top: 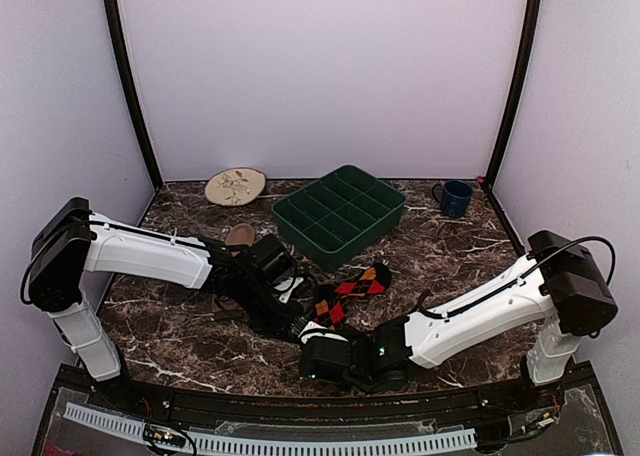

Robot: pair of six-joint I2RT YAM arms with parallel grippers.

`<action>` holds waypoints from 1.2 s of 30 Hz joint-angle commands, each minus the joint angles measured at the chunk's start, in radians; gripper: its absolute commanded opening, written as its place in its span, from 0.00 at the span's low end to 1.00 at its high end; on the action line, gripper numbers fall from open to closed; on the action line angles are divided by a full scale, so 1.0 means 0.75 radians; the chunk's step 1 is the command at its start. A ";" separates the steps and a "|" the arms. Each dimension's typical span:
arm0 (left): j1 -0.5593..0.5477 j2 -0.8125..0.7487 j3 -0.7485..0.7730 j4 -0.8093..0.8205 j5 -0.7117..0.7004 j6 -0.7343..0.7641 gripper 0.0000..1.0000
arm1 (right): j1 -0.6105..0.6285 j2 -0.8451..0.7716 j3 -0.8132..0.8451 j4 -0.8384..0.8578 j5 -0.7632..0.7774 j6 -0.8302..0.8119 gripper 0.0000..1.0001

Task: Roll the socks
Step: Pick up the sock from the center of the board, then fold the sock at the center of the board.

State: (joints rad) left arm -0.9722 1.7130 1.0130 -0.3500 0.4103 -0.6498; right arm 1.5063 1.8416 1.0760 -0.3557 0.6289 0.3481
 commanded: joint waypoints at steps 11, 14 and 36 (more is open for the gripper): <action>-0.033 -0.093 0.043 0.305 0.184 -0.084 0.00 | 0.117 -0.208 -0.143 0.273 0.027 0.016 0.63; -0.033 -0.095 0.043 0.296 0.197 -0.082 0.00 | 0.129 -0.212 -0.149 0.267 0.054 0.035 0.63; 0.034 -0.157 0.130 0.076 0.317 -0.045 0.00 | 0.138 -0.179 -0.250 0.233 0.485 0.095 0.64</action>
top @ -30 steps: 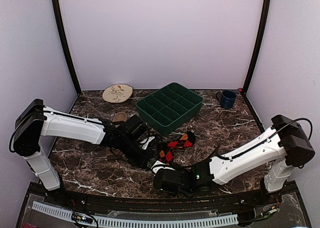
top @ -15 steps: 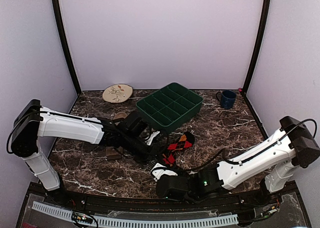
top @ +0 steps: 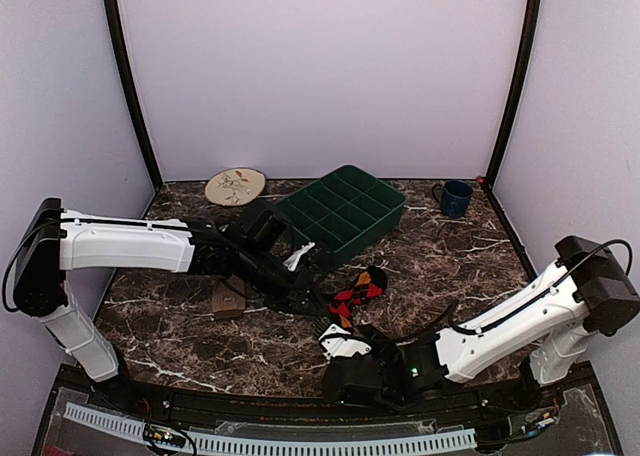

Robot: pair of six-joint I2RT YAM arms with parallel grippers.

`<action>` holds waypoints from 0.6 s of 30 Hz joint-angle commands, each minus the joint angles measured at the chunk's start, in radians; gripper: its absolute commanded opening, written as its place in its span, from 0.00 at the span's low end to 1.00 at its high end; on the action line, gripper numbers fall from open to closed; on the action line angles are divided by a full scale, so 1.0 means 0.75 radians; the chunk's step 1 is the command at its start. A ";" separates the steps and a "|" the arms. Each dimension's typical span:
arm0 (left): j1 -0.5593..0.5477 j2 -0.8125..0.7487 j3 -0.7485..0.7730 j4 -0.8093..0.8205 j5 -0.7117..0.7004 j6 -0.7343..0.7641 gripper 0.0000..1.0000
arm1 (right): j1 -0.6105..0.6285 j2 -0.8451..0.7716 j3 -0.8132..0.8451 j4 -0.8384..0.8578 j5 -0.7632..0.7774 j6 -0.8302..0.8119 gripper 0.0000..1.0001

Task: Roll the socks
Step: Fold the sock at the center of the board.

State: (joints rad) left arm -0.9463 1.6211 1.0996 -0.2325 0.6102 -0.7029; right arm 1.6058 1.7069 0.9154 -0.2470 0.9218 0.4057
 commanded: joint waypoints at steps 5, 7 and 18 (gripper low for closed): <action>0.000 -0.028 -0.007 -0.095 0.052 0.054 0.00 | 0.001 0.050 -0.049 0.169 0.160 0.015 0.64; 0.000 -0.025 -0.019 -0.089 0.057 0.058 0.00 | -0.002 0.057 -0.053 0.200 0.171 0.001 0.64; 0.000 -0.014 -0.062 -0.048 0.089 0.068 0.00 | -0.051 0.061 -0.047 0.330 0.170 -0.082 0.64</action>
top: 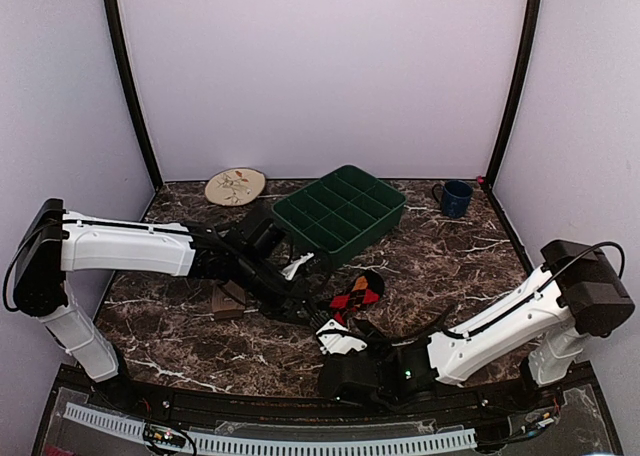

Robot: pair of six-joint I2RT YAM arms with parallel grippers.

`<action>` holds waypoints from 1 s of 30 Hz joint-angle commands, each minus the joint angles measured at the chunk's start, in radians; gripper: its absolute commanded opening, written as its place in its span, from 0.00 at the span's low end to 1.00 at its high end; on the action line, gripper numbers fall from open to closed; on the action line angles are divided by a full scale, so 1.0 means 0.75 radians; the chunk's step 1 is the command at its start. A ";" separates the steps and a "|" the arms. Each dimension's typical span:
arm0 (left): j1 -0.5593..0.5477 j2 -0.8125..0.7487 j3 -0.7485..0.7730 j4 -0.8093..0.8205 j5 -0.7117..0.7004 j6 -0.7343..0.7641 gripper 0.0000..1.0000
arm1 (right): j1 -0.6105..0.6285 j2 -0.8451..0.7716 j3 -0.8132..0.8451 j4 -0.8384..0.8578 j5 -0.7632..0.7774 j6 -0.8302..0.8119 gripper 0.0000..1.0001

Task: Roll the socks
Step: Fold the sock at the center of the board.

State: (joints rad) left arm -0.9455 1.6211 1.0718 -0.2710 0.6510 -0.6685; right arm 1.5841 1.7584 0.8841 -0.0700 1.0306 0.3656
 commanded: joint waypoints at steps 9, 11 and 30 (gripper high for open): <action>-0.001 0.003 -0.035 0.056 0.061 -0.004 0.00 | -0.090 -0.002 -0.020 0.183 -0.058 -0.073 0.60; -0.001 0.004 -0.034 0.068 0.067 -0.011 0.00 | -0.109 -0.009 -0.032 0.211 -0.085 -0.087 0.55; 0.011 -0.017 0.018 -0.119 -0.251 -0.026 0.32 | -0.146 -0.144 -0.047 0.129 -0.351 -0.125 0.00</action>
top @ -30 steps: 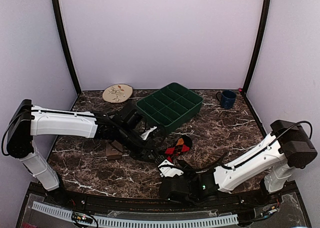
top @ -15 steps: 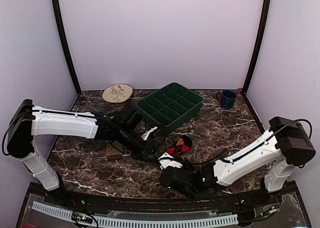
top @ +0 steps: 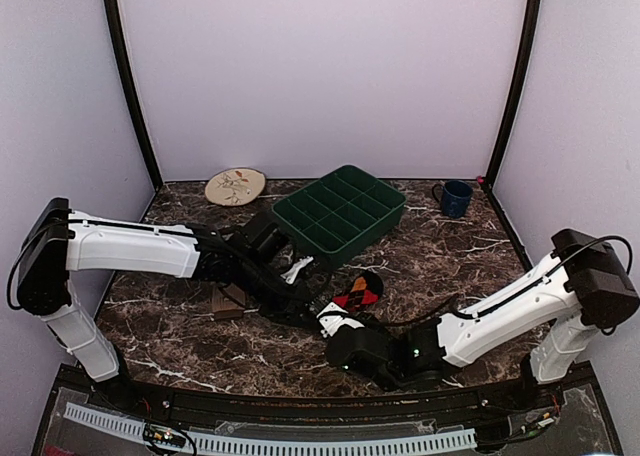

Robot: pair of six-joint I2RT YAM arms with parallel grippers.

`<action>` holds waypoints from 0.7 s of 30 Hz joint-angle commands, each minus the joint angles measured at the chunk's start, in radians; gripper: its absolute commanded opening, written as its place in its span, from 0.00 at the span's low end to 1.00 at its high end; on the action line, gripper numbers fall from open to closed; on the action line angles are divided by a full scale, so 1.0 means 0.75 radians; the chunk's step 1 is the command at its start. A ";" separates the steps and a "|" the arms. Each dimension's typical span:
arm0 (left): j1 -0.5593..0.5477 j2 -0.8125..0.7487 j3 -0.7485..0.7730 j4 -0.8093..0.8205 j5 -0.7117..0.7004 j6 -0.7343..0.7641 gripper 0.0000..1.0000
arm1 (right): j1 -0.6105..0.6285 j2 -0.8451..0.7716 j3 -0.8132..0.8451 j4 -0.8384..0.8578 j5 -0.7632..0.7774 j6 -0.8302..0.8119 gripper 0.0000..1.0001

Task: Roll the socks
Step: Fold the sock at the center of the board.

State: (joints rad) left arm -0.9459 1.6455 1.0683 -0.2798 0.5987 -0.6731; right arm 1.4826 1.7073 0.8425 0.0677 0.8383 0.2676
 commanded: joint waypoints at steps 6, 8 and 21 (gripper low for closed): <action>0.057 -0.209 -0.071 -0.060 -0.389 -0.111 0.59 | -0.047 -0.107 0.092 -0.210 -0.245 0.055 0.00; 0.060 -0.253 -0.097 -0.040 -0.428 -0.127 0.61 | -0.064 -0.102 0.142 -0.256 -0.306 0.064 0.00; 0.061 -0.515 -0.333 0.044 -0.578 -0.190 0.60 | -0.170 0.010 0.477 -0.466 -0.737 0.168 0.00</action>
State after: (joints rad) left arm -0.8997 1.3361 0.8776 -0.2771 0.2192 -0.7986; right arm 1.3876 1.6825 1.1290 -0.2268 0.4107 0.3359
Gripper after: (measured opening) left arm 0.602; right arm 0.015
